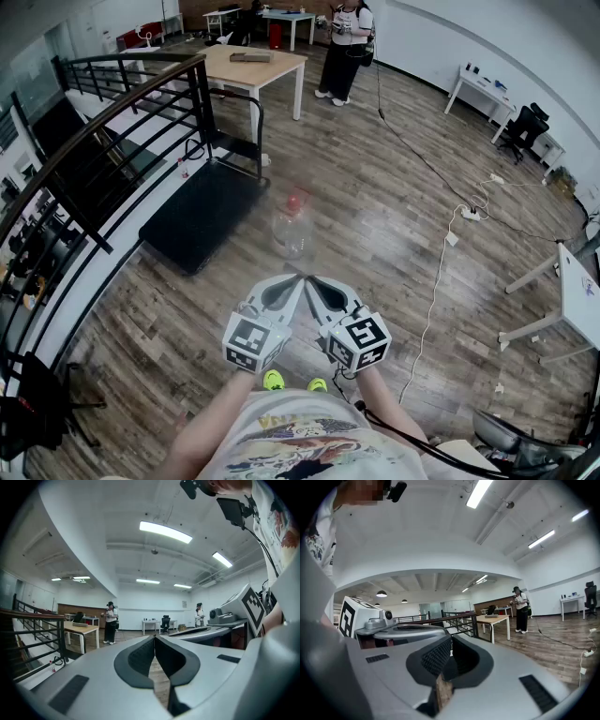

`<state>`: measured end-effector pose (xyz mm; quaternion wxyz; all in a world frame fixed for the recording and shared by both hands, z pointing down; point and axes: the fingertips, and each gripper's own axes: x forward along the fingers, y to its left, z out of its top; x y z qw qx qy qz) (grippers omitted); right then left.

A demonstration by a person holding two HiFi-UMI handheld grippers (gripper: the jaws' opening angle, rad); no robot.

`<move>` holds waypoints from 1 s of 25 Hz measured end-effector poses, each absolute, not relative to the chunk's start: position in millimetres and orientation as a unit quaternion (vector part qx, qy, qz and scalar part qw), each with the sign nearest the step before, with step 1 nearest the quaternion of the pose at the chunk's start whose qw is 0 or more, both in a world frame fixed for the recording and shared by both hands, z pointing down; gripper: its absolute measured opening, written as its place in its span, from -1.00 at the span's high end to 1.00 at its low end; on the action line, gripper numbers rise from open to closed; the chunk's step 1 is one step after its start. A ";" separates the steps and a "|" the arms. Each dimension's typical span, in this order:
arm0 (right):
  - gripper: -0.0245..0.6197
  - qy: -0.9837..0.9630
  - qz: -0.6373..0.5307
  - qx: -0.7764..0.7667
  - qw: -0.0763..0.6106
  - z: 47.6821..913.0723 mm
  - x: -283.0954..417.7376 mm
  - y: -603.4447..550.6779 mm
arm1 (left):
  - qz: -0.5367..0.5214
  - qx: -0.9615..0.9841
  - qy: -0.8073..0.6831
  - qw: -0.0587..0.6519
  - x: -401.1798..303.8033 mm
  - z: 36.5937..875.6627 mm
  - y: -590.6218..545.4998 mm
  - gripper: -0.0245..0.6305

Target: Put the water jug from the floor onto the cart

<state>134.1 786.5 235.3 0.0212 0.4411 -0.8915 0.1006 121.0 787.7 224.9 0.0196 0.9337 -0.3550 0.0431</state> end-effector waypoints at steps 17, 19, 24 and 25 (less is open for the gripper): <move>0.83 -0.888 0.111 0.446 0.012 239.7 124.8 772.7 | 0.040 0.933 -0.357 0.023 110.5 227.9 774.8 0.89; 0.83 -0.887 0.107 0.448 0.015 240.7 123.8 770.5 | 0.040 0.933 -0.356 0.020 109.5 228.7 772.5 0.89; 0.83 -0.885 0.100 0.454 0.032 247.1 118.5 767.2 | 0.041 0.932 -0.359 0.012 103.7 229.7 769.1 0.89; 0.83 -0.884 0.099 0.456 0.034 248.3 117.0 766.8 | 0.039 0.932 -0.361 0.010 102.1 229.7 768.9 0.89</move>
